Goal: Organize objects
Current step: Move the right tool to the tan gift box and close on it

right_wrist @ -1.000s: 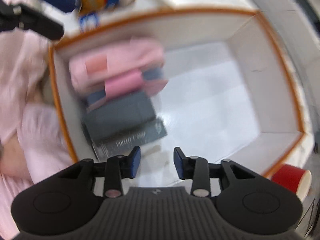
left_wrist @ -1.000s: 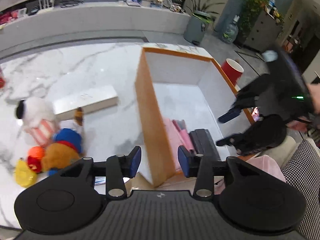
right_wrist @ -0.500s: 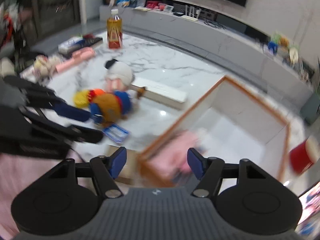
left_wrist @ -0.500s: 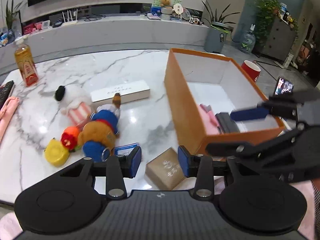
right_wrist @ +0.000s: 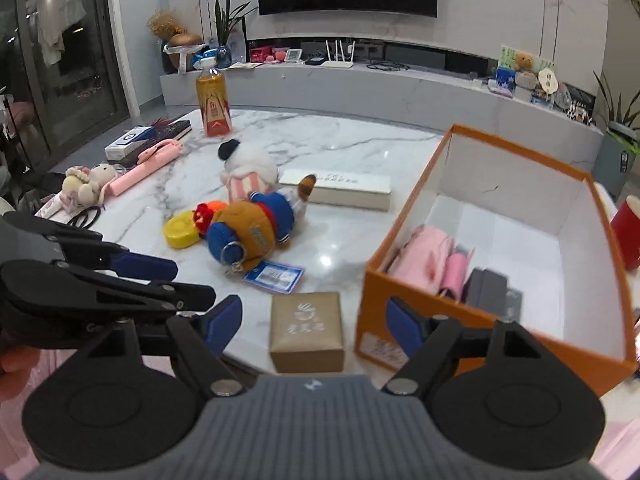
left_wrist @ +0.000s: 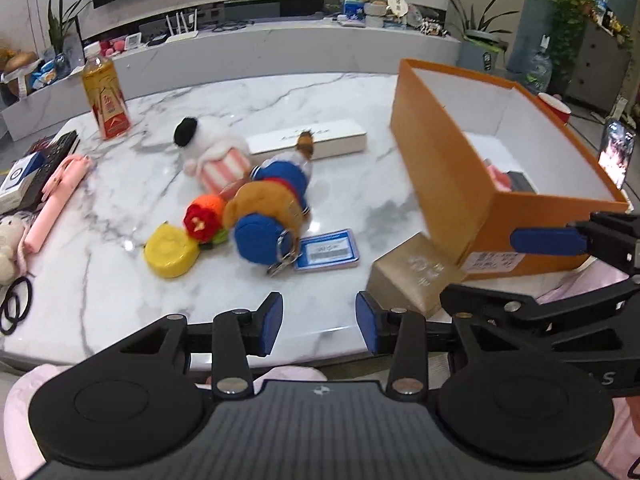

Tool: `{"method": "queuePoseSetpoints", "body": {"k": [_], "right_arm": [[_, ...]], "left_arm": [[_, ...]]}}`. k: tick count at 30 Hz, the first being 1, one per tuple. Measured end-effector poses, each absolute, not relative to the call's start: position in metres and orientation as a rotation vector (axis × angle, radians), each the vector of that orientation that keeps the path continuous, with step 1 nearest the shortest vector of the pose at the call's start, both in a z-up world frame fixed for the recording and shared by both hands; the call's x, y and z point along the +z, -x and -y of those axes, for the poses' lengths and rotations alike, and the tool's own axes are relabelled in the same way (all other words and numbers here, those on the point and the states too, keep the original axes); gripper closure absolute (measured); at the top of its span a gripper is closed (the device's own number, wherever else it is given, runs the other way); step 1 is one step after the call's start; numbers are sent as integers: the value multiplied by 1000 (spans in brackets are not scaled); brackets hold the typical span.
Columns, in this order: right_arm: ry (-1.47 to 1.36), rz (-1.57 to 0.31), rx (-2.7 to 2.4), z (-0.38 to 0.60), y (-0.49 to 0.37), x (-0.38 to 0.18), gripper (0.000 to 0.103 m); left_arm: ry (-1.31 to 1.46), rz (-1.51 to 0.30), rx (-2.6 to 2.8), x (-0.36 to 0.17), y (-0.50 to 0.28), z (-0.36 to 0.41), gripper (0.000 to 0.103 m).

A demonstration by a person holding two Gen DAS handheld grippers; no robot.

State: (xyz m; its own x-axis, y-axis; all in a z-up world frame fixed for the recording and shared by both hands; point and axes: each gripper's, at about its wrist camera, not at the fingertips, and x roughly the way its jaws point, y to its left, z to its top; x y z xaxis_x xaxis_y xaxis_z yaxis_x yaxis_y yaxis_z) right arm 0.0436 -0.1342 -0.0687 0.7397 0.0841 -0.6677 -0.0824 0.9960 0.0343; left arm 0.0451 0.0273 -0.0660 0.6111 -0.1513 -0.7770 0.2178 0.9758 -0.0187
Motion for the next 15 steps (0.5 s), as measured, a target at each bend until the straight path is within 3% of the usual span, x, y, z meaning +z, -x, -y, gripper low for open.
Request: {"method": "queuePoseSetpoints", "body": {"k": [15], "right_arm": [[-56, -820, 63, 148, -80, -101, 17]], "left_arm": [[-55, -963, -198, -84, -59, -40, 55]]}}
